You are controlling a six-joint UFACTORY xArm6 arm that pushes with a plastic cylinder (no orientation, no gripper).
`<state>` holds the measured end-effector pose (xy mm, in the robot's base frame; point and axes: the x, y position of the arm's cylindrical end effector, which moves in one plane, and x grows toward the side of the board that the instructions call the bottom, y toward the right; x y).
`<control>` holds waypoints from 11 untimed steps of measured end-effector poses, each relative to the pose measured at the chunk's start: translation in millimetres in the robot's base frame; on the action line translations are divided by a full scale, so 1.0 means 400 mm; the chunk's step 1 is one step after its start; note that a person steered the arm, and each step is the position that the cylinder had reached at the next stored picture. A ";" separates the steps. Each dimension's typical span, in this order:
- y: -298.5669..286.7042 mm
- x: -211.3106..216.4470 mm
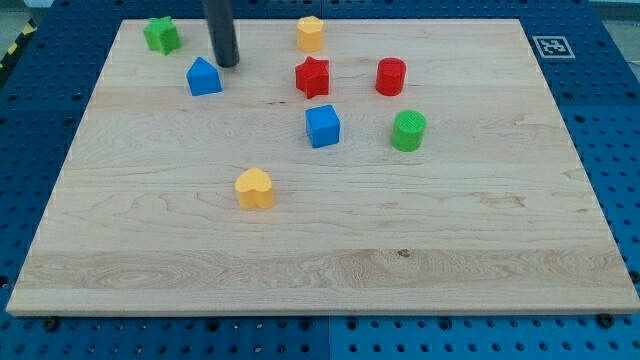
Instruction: Move the blue triangle towards the bottom left of the red circle
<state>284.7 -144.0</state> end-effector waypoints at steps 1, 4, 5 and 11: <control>-0.086 0.017; -0.098 0.131; -0.046 0.186; 0.192 0.275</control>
<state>394.8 -67.3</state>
